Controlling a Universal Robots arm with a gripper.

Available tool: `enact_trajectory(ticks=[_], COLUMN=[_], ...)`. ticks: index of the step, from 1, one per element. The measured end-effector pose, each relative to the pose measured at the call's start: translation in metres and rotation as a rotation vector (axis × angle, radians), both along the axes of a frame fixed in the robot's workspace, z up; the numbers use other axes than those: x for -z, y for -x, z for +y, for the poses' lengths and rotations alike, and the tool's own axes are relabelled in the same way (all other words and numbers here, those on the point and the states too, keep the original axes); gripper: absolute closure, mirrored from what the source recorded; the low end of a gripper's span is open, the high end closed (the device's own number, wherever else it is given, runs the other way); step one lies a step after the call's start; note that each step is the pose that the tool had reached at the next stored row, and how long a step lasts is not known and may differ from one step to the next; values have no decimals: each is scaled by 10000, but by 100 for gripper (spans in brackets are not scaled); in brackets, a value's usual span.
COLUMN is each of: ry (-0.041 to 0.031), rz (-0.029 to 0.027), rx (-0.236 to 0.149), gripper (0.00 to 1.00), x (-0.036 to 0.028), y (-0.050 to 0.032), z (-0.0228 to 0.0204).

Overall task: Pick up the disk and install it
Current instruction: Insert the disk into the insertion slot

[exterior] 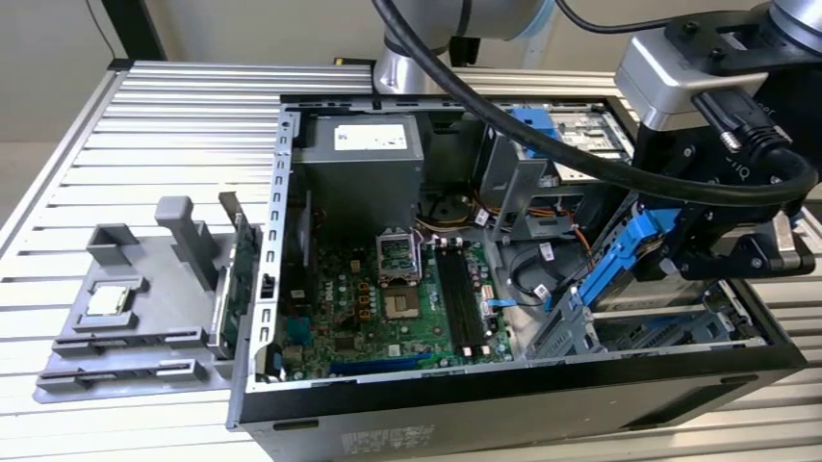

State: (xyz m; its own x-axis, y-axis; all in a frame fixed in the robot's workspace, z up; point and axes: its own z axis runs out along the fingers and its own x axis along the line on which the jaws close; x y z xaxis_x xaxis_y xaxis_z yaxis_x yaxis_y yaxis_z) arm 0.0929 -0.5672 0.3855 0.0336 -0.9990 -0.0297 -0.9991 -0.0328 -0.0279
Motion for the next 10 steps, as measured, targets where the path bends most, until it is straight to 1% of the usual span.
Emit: enact_trajectory(ticks=[1, 10], ry=[3, 1], rz=[1, 0], rx=[0, 0], gripper=[0, 0], x=[0, 8], y=[0, 0], z=[0, 0])
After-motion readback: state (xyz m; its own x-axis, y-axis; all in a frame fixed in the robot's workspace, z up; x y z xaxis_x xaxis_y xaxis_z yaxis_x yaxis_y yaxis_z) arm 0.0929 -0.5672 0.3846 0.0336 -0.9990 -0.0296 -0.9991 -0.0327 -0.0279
